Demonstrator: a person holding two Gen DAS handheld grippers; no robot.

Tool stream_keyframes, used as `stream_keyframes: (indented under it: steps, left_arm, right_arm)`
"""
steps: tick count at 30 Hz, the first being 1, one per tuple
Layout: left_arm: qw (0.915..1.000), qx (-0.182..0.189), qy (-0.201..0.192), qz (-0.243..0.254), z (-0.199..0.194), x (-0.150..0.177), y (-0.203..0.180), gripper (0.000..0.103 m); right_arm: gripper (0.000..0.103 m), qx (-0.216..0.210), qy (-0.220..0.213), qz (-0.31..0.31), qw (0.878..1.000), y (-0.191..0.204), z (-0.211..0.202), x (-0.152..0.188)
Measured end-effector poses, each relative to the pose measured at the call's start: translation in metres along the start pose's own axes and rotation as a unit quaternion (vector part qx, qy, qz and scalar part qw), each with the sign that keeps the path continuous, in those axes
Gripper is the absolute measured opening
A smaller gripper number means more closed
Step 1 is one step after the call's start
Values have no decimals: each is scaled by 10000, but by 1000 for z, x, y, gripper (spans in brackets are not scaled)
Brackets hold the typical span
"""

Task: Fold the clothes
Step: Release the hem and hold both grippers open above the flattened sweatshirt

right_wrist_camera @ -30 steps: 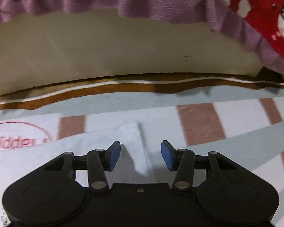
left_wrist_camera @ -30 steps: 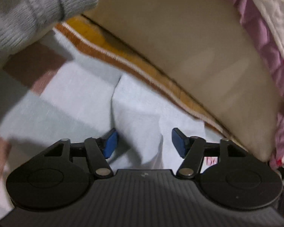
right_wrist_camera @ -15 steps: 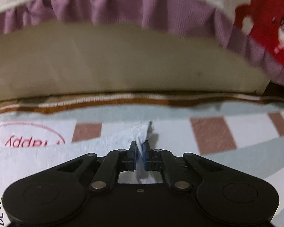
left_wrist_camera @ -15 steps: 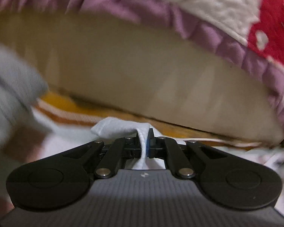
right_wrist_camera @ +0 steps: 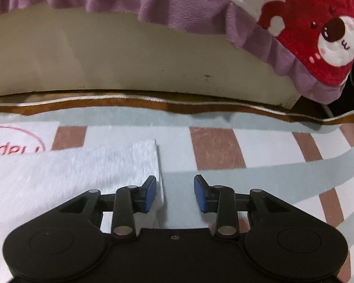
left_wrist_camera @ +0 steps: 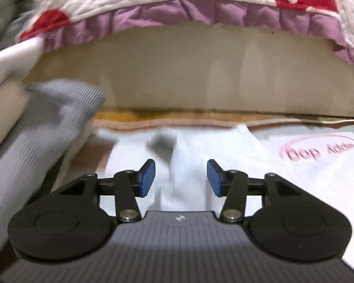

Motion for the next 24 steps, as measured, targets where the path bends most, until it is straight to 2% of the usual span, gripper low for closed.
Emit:
stream_keyframes:
  steps: [2,5,7,10,12,15,16,18,21,24]
  left_arm:
    - [9990,-153,211,365,-34,17,-9,53]
    - [9948,27,312,973,-103,43,-22,58]
    - [9930,194,427,1088,-141,60,-26,59]
    - [9926,310,765,887,-184,77,-28,59]
    - [9916,325,932,834,-212,87,-30,59]
    - [9898,-159,1196,764,-251,107,-38,61]
    - [9898,-171,1244,672,-262,112,-42,61]
    - [9910,82,1269,428,-282,122,-51,61]
    - [9890,376,1395,315,-309,140,-69,62]
    - [9851,490,1645,89,-329,158,-77,63]
  right_arm:
    - [40,-251,199,14,9995,-1,-13,6]
    - [39,-996,404,-150,9941,9,-51,23]
    - [40,-1524,600,-382,9858,23,-83,43]
    - [40,-2123,827,-723,9710,49,-126,78]
    - [42,-2305,900,-1126,9623,69,-152,106]
    - [43,-2500,1246,-1942,9404,93,-180,152]
    - [43,-2502,1368,-2243,9319,97,-189,165]
    - [43,-2534,1285,-2700,9200,99,-206,181]
    - [43,-2561,1074,-2712,9216,87,-224,187]
    - [47,-2480,901,-2545,9304,68,-232,184]
Point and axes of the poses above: each gripper's, at about its wrist camera, not at the fingertips, and z roughly the way its jaws point, y to its left, x to its underside, the point moved 3 cm from there along z, roughly the way its jaws point, and after that the axes turned 5 degrees about -y, right-handed, at the moved point
